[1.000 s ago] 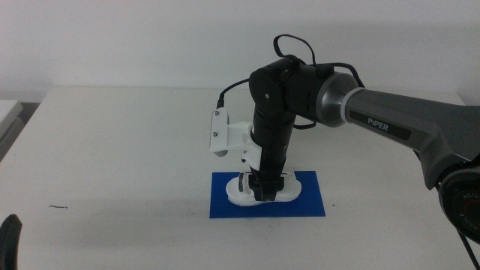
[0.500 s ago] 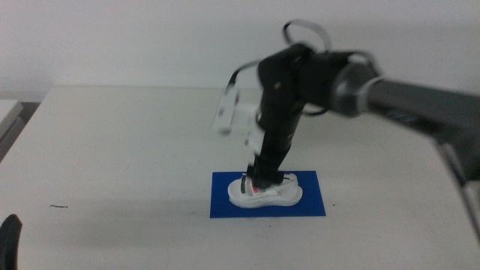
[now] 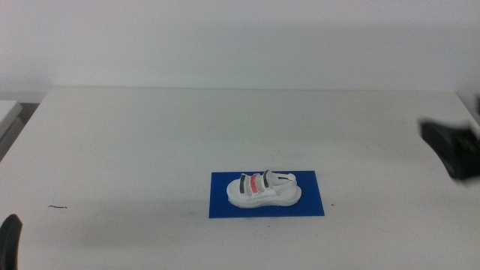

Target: Use one arm to grab the shoe from the table and place it on the mat.

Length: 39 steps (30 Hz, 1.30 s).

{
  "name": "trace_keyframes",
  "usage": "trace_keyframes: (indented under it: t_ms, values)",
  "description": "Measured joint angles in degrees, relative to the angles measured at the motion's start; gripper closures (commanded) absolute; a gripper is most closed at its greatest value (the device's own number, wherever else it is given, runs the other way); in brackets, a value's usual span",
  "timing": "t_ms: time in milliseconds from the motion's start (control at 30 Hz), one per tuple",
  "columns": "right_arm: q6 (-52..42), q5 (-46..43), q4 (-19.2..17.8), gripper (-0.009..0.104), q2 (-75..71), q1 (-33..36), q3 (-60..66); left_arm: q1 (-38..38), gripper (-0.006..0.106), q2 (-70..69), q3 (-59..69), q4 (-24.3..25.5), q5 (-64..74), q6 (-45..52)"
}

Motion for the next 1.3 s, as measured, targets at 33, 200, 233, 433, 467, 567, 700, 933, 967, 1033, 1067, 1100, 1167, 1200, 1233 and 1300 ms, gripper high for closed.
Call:
trace_keyframes:
  t_ms: [33,200,233,433,467,567,700,933,967,1033,1067,1100,1167,1200,1233,1300]
  values:
    - [1.0,-0.9,0.2,0.019,-3.2,-1.1,3.6,0.0,0.007,0.0,0.0,0.0,0.0,0.0]
    - [2.6,-2.8,3.6,0.019,-12.3,-4.4,16.3,0.0,0.007,0.0,0.0,0.0,0.0,0.0]
    - [2.7,-3.5,4.2,0.02,-13.7,-4.8,18.3,0.0,0.007,0.0,0.0,0.0,0.0,0.0]
    - [2.9,-11.1,9.0,0.02,-21.4,-5.1,25.9,0.0,0.007,0.0,0.0,0.0,0.0,0.0]
    - [3.0,-11.5,9.4,0.02,-22.6,-5.1,26.7,0.0,0.007,0.0,0.0,0.0,0.0,0.0]
    - [3.0,-12.5,10.0,0.02,-26.9,-5.1,29.8,0.0,0.007,0.0,0.0,0.0,0.0,0.0]
    - [3.0,-12.7,10.0,0.02,-33.9,-5.1,34.4,0.0,0.007,0.0,0.0,0.0,0.0,0.0]
    - [3.0,-11.4,10.3,0.02,-44.9,-5.1,37.4,0.0,0.007,0.0,0.0,0.0,0.0,0.0]
    - [3.0,-11.2,10.3,0.02,-46.3,-5.2,37.4,0.0,0.007,0.0,0.0,0.0,0.0,0.0]
    - [3.0,-10.7,10.3,0.02,-48.7,-5.2,37.4,0.0,0.007,0.0,0.0,0.0,0.0,0.0]
    - [3.0,-10.6,10.3,0.02,-49.3,-5.3,37.4,0.0,0.007,0.0,0.0,0.0,0.0,0.0]
    - [3.0,-10.4,10.3,0.02,-49.7,-5.3,37.4,0.0,0.007,0.0,0.0,0.0,0.0,0.0]
    - [3.0,-10.0,10.3,0.02,-49.9,-5.3,37.4,0.0,0.007,0.0,0.0,0.0,0.0,0.0]
    - [3.0,-9.8,10.3,0.02,-49.9,-5.3,37.4,0.0,0.007,0.0,0.0,0.0,0.0,0.0]
    - [3.0,-9.4,10.3,0.02,-49.9,-5.3,37.4,0.0,0.007,0.0,0.0,0.0,0.0,0.0]
    - [3.0,-8.4,10.3,0.02,-49.9,-5.3,37.4,0.0,0.007,0.0,0.0,0.0,0.0,0.0]
